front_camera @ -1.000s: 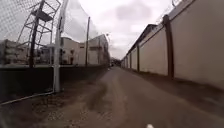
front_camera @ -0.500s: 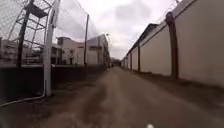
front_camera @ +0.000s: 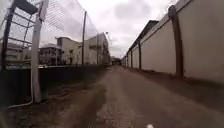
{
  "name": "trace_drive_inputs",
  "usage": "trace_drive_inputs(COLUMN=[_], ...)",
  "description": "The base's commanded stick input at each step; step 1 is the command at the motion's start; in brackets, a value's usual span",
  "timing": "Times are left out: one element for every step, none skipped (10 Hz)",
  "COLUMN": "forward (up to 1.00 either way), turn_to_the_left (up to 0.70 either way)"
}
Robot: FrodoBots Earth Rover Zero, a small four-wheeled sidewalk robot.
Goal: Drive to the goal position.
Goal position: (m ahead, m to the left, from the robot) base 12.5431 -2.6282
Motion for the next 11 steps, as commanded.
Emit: trace_drive_inputs(forward=[0.7,0.7,0.7,0.7,0.7,0.7,0.7,0.7,0.7,0.7,0.7], turn_to_the_left=[0.0,0.0,0.0,0.0,0.0,0.0,0.0,0.0,0.0,0.0,0.0])
